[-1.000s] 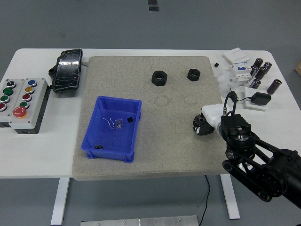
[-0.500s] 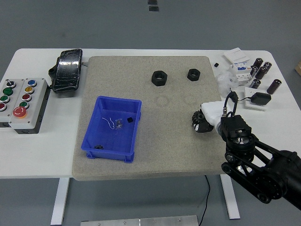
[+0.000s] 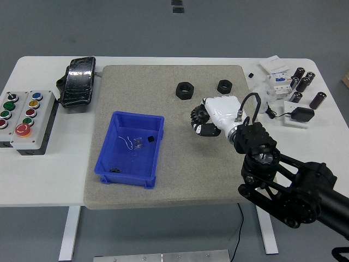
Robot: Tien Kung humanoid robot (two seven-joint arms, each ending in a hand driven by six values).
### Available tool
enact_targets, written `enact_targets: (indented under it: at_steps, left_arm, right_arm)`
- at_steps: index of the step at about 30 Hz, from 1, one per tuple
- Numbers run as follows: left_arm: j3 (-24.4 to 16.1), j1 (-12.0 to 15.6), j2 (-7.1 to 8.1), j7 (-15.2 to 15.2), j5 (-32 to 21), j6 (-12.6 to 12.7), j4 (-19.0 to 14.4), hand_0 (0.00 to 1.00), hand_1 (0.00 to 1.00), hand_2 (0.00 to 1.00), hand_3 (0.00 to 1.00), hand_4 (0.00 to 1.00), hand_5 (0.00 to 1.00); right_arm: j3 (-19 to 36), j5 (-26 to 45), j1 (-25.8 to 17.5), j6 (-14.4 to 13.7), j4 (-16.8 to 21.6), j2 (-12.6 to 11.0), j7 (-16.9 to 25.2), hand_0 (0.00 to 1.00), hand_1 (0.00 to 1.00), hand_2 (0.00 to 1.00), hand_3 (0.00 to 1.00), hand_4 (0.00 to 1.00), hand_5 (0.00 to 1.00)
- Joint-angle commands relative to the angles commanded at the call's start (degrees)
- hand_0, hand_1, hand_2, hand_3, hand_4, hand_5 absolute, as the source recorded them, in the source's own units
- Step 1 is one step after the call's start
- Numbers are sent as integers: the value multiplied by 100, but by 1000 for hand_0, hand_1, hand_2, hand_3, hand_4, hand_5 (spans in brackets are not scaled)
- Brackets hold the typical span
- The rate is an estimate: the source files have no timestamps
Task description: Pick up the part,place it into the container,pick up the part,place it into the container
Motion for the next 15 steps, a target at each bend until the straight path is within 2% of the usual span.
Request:
enact_targets:
  at_steps: [3,5,8,9,10,15]
  left_arm:
    - [5,-10,4,4,-1,-3,0,616,556,550,633,713,349]
    - [12,-16,7,8,-2,-6,0,616,556,550,633,713,349]
    - [37,-21,8,12,-22,-8,0,616,556,550,633,713,349]
    - [48,-21,10,13,-30,-9,0,616,556,551,635,718,361]
    - [55,-20,12,14,-39,-8,0,616,556,551,635,718,361]
    - [33,-22,22,15,-12,-11,0,616,556,551,635,718,361]
  right_arm:
    - [-351,115,308,-165,35,175,304,238,413,320,650,270,166]
    - [-604,271,502,-173,28,288,552,238,413,320,650,270,166]
    - [-926,591,684,-98,8,391,871,238,413,320,650,270,166]
    - [-1000,681,723,-63,-2,410,934,234,414,386,664,282,173]
    - [-1075,799,762,-20,-24,429,1000,234,414,386,664,282,173]
    - [-1320,1024,869,204,-189,528,1072,234,414,386,664,282,173]
